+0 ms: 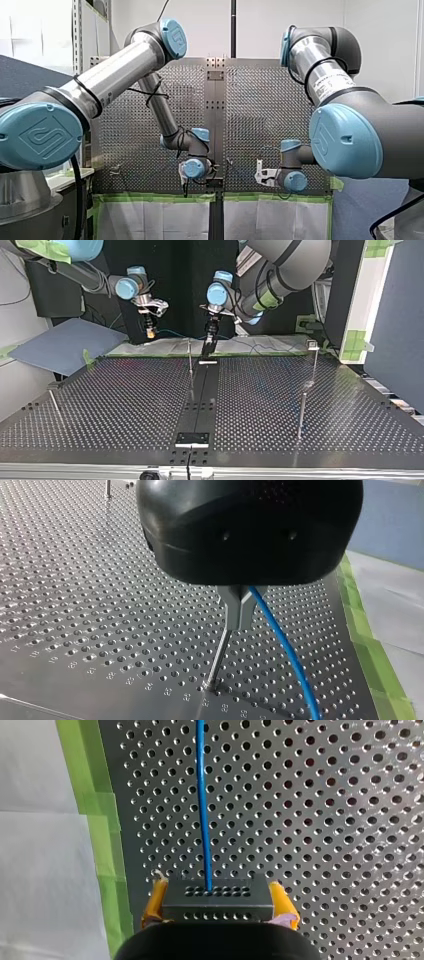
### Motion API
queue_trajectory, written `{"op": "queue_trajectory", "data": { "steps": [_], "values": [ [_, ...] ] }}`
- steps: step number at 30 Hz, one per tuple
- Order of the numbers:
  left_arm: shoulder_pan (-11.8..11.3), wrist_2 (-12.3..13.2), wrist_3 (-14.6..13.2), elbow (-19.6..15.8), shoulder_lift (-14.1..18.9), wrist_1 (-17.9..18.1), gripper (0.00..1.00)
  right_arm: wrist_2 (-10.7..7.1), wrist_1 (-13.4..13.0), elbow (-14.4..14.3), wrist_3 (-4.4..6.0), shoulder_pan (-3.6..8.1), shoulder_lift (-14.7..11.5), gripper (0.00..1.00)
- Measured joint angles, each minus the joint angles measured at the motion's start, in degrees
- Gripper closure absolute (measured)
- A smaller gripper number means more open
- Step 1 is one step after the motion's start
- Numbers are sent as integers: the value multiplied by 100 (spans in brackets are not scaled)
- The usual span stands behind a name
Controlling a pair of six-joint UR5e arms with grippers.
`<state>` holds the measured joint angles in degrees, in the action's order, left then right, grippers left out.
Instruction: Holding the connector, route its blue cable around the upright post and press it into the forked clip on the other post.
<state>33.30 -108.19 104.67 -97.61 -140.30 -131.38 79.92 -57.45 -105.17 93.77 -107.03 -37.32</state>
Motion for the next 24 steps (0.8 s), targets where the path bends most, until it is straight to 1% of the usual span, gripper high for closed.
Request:
{"op": "queue_trajectory", "data": {
  "steps": [6,13,17,18,19,24],
  "values": [
    [1,16,0,0,0,-20,98,-14,45,42,-4,46,0,100],
    [2,5,-22,-1,0,-124,98,-29,66,45,-41,66,0,100],
    [-1,10,-25,-1,-1,-180,98,-53,70,51,-42,82,0,100],
    [-6,22,-24,1,-6,-187,98,-57,74,55,-42,89,0,100],
    [-10,38,-22,4,-15,-193,95,-59,76,57,-42,94,0,100],
    [-58,206,-20,141,-157,-323,95,-67,77,65,-42,112,0,100]
  ]
}}
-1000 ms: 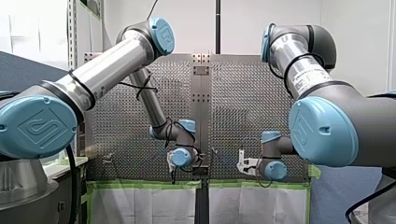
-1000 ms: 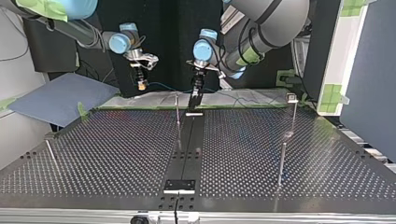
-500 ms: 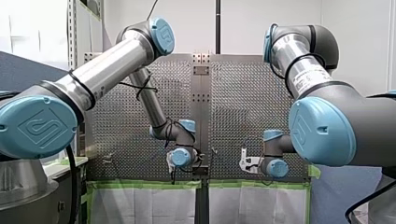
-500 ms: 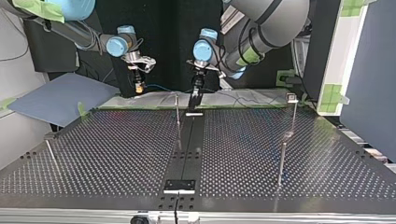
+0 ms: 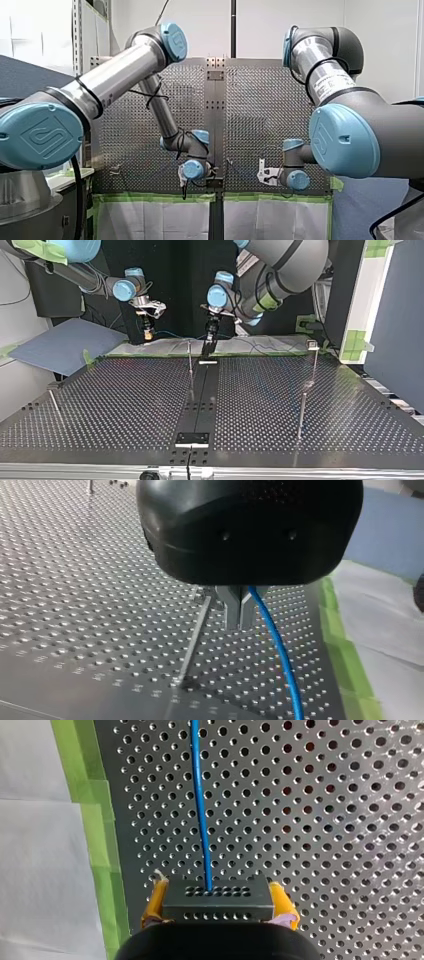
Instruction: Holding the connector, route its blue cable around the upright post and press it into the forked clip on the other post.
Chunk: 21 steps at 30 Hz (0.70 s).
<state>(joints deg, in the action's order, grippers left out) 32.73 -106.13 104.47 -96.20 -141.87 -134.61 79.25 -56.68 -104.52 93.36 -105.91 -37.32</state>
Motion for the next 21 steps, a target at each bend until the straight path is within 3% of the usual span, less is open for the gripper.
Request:
{"op": "queue_trajectory", "data": {
  "steps": [11,21],
  "values": [
    [-49,180,81,495,-82,-444,95,-5,-10,28,0,45,0,100],
    [-259,324,113,611,-117,-634,95,-5,52,115,11,103,0,100]
  ]
}}
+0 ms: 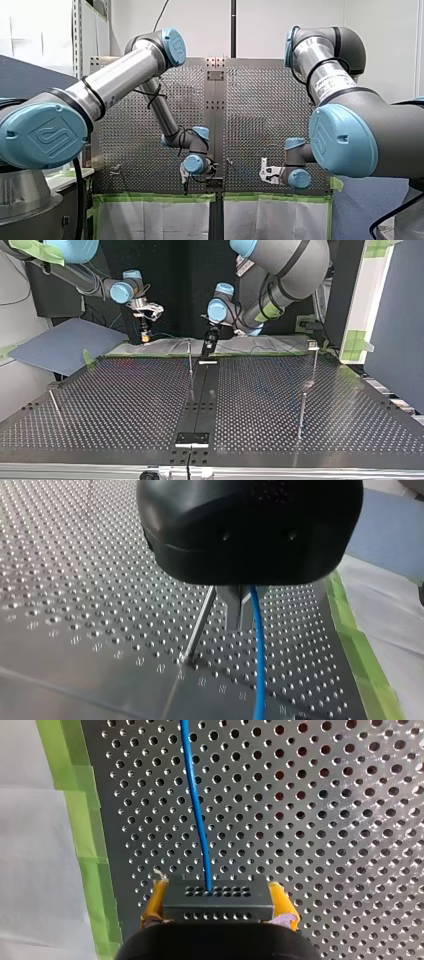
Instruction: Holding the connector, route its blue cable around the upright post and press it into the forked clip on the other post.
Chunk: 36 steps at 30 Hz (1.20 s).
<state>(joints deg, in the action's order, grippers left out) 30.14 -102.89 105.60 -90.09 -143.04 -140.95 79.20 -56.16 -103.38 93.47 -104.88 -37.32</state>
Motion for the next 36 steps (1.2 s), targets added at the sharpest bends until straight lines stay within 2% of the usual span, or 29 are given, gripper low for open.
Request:
{"op": "queue_trajectory", "data": {
  "steps": [8,18,26,36],
  "values": [
    [-155,90,-2,84,1,-99,95,4,51,80,19,44,0,100],
    [-324,232,-25,290,-1,-311,95,19,225,360,23,97,0,100],
    [-401,274,-46,505,-2,-484,95,32,461,646,8,115,0,100],
    [-521,396,-49,592,-2,-497,95,66,459,823,24,183,0,100]
  ]
}}
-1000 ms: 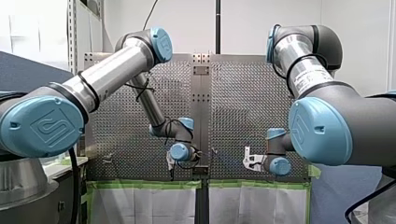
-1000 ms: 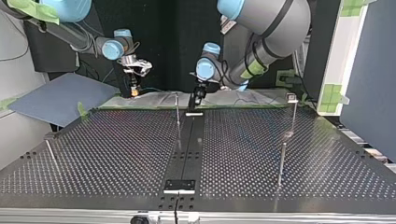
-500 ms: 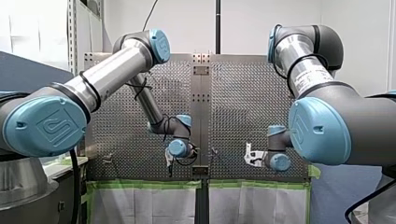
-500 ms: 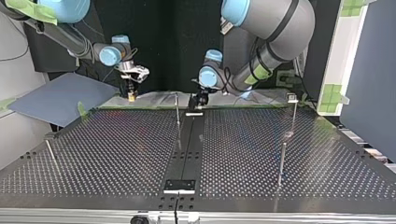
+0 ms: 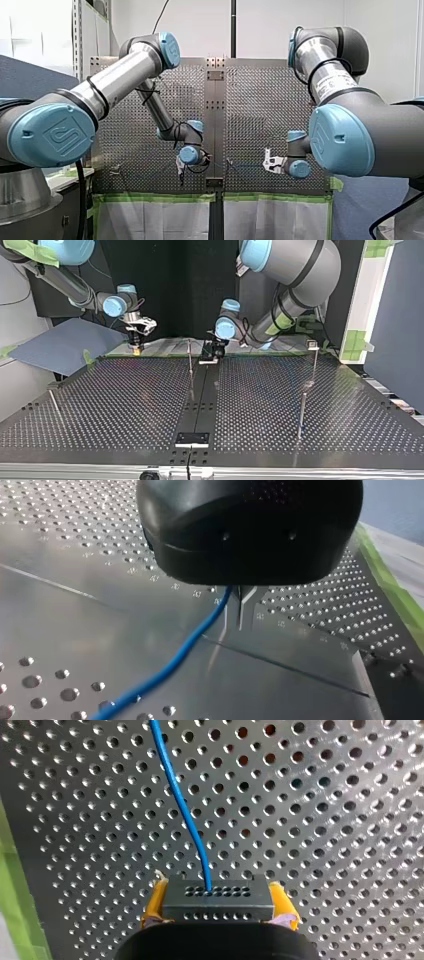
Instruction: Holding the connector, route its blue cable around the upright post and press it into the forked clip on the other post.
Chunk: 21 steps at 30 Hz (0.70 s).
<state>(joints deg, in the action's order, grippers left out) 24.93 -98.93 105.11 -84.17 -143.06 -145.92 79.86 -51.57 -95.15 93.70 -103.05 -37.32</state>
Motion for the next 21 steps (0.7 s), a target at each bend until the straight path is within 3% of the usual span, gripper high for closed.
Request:
{"op": "queue_trajectory", "data": {
  "steps": [11,21],
  "values": [
    [-149,132,29,24,1,-5,95,96,-53,57,1,134,1,100],
    [-241,269,69,47,-2,1,95,320,-106,64,23,235,1,100]
  ]
}}
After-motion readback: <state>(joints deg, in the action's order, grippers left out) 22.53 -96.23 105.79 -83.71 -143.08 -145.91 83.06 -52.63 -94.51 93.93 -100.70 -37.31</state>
